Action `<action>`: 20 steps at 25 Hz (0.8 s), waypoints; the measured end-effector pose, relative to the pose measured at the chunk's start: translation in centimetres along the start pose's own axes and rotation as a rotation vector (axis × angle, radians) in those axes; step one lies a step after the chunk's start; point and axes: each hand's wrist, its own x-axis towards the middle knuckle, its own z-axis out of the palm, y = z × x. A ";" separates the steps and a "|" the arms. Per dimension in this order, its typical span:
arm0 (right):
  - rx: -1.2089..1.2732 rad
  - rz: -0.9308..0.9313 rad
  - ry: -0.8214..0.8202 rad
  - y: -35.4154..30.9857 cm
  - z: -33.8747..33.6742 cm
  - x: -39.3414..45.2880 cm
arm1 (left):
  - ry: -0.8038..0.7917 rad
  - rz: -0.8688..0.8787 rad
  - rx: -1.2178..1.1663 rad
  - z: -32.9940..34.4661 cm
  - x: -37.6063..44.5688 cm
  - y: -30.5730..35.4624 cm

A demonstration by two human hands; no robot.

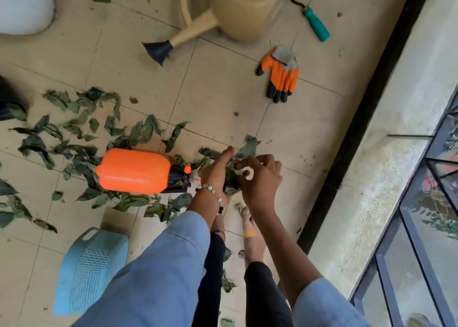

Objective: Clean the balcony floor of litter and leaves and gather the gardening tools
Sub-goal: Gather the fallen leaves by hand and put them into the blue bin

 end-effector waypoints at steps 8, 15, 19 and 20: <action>0.217 0.340 -0.095 13.0 2.8 5.3 | 0.179 0.145 -0.023 -0.2 4.1 -2.5; -0.683 -0.370 -0.328 18.6 13.2 6.5 | 0.030 0.150 0.019 -1.7 10.9 -3.2; -0.460 -0.412 -0.268 18.5 12.7 8.2 | -0.015 0.132 0.052 -2.4 11.9 -3.2; -0.333 -0.338 -0.241 17.9 12.1 9.2 | -0.003 0.135 -0.029 -2.8 12.3 -2.6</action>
